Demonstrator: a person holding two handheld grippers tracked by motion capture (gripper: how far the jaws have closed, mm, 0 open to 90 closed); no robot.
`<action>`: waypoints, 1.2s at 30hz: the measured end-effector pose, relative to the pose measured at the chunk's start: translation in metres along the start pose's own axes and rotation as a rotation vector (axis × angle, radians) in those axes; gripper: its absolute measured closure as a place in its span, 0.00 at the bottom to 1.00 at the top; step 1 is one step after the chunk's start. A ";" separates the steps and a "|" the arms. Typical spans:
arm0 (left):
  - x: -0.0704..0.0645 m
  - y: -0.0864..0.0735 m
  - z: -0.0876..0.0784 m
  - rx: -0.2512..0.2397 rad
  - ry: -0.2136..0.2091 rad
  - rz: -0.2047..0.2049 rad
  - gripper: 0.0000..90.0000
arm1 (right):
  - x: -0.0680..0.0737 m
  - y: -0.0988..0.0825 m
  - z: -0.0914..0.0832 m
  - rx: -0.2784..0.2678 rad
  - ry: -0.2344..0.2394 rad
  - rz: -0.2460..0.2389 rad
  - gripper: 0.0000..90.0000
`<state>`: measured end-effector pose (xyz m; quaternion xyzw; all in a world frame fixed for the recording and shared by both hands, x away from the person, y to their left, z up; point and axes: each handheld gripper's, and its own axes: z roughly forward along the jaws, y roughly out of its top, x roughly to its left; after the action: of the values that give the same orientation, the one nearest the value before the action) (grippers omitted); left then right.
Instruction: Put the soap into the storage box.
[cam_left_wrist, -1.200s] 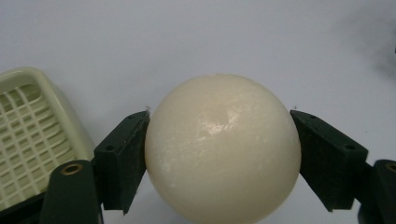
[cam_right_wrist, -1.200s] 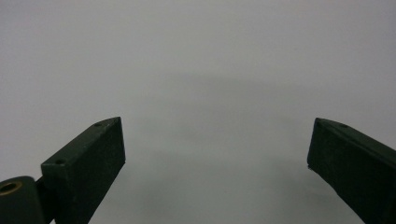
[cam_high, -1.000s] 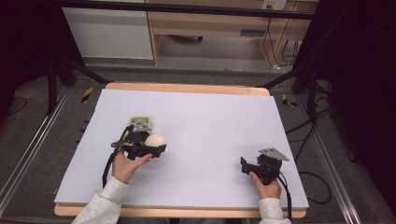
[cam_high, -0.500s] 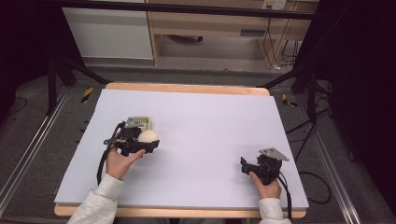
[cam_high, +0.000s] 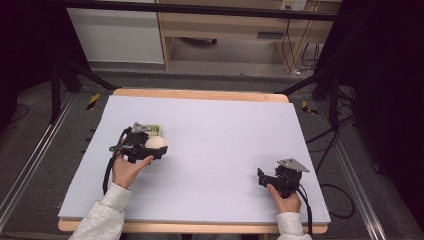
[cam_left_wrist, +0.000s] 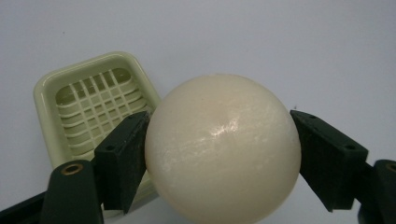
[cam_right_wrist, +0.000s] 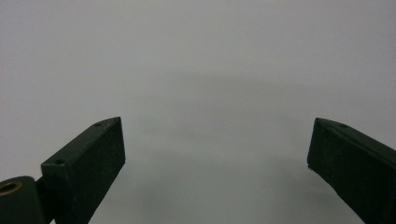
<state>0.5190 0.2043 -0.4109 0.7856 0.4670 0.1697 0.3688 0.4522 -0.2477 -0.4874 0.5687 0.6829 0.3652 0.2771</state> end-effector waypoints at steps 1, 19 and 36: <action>0.001 0.001 0.000 -0.004 0.001 -0.003 0.25 | 0.000 0.000 0.000 0.000 0.000 0.000 0.05; 0.021 0.009 0.003 -0.011 0.020 -0.039 0.25 | 0.000 0.000 0.000 -0.001 -0.001 -0.002 0.05; 0.045 0.006 0.015 0.017 0.086 -0.083 0.25 | 0.001 0.000 0.000 0.005 -0.002 -0.007 0.05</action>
<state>0.5542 0.2347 -0.4199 0.7606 0.5159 0.1838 0.3487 0.4524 -0.2469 -0.4876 0.5675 0.6854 0.3621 0.2775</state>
